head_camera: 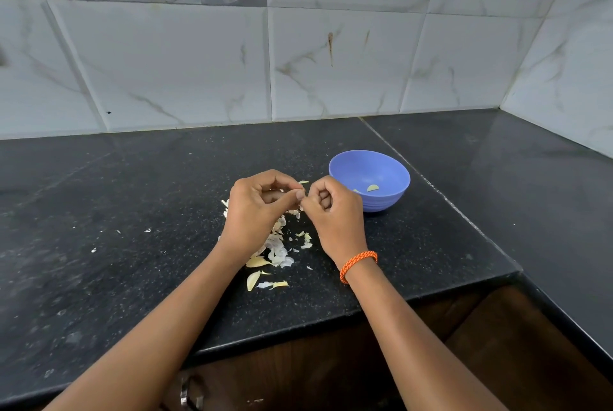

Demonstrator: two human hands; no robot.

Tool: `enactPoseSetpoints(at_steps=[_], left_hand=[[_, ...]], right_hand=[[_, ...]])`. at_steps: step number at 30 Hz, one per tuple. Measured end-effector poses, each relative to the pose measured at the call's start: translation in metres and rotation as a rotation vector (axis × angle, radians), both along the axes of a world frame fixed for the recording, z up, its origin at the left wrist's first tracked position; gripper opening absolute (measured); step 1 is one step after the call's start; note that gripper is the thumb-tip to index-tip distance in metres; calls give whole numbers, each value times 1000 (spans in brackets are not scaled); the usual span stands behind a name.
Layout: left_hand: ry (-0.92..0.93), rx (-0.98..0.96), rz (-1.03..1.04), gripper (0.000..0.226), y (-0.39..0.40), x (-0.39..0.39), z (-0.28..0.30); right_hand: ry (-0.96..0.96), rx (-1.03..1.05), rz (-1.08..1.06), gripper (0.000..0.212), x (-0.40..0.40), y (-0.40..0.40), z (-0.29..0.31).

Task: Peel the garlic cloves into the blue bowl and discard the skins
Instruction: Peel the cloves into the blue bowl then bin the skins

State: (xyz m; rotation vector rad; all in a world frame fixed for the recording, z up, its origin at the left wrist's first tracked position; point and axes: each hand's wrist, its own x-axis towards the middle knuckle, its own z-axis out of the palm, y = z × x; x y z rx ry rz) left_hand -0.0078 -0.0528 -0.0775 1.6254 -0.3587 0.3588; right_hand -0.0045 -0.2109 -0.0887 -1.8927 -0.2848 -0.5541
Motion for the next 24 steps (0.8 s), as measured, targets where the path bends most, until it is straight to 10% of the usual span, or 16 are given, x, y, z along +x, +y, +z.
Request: enactPoseSetpoints(at_steps=[6,10,24], left_hand=[[42,-96,-43,10,2,3,-1],[35,-105,-8,10,6,6,-1],[76,-81,-12,26,8,6,1]], right_hand=[[89,20,-20,54,-1,1,-1],[34,76,134,12,-2,-1,0],[-25,97,99,19,-2,-3,-1]])
